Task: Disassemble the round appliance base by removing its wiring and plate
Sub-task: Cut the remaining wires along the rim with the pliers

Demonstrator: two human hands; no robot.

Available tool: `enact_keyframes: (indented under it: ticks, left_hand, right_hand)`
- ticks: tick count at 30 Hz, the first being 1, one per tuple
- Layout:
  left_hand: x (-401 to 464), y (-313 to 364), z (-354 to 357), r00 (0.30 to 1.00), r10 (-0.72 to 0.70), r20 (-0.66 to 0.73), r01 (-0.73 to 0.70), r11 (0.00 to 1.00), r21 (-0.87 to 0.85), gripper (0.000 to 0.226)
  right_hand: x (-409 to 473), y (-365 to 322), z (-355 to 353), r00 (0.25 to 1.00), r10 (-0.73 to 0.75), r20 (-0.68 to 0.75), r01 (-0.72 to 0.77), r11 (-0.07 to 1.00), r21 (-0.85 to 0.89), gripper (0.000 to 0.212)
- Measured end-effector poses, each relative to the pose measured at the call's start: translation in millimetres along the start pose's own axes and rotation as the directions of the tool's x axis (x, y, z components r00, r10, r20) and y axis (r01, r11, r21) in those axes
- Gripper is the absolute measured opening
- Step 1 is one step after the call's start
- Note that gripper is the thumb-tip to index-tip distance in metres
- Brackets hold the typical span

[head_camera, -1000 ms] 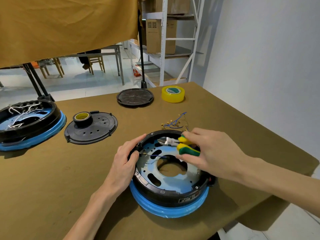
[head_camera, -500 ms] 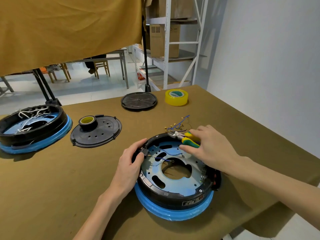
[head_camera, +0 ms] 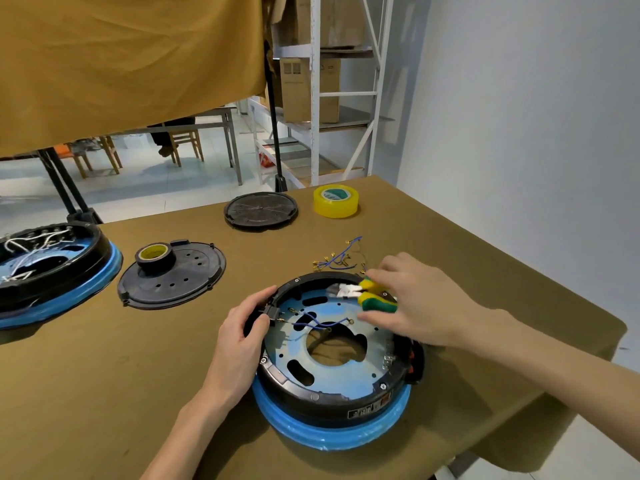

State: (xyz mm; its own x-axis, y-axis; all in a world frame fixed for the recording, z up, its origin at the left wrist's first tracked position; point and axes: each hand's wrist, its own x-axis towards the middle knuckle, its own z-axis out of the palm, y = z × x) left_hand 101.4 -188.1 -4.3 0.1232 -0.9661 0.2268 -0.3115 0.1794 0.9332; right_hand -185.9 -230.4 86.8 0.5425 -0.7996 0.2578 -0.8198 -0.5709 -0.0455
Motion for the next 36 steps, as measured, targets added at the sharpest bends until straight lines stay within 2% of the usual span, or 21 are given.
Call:
enact_keyframes:
  ticks: [2,8,14,21,25,28,32,36]
  left_hand:
    - [-0.5,-0.1,-0.5,1.0,0.0,0.0,0.0,1.0,0.005,0.045]
    - [-2.3,0.8,-1.8,1.0,0.003,0.0,-0.003,1.0,-0.01,0.045]
    - [-2.3,1.1,-2.7,1.0,0.004,0.014,-0.003,1.0,-0.018,0.045]
    - [-3.6,3.3,-3.5,1.0,0.004,0.023,-0.004,1.0,-0.008,0.046]
    - [-3.3,3.2,-3.7,1.0,0.006,0.014,-0.006,1.0,-0.007,0.046]
    - [-3.0,3.3,-2.8,1.0,0.005,0.006,-0.005,1.0,-0.021,0.045]
    - [-3.3,3.4,-1.7,1.0,0.009,-0.004,-0.009,1.0,-0.023,0.044]
    - [-3.0,3.5,-2.2,1.0,0.006,0.004,-0.006,1.0,-0.026,0.044]
  right_hand:
    - [1.9,-16.9,5.1,0.996,-0.071,0.052,0.077,0.99,-0.12,0.062]
    - [25.2,-45.7,21.0,0.993,0.043,0.108,-0.021,0.98,-0.196,0.027]
    - [38.7,-49.5,34.3,0.968,0.026,0.25,0.02,0.984,-0.179,0.019]
    - [40.1,-50.3,24.1,0.979,0.025,0.205,0.011,0.985,-0.17,0.018]
    - [33.5,-35.3,-1.6,0.985,0.127,0.113,-0.134,0.989,0.055,0.015]
    - [37.0,-12.4,-11.9,0.96,0.268,0.081,-0.279,0.941,0.192,0.011]
    - [51.0,20.1,2.7,0.893,0.441,0.091,-0.448,0.889,0.091,0.013]
    - [56.2,38.5,20.2,0.849,0.516,0.109,-0.521,0.853,0.023,0.019]
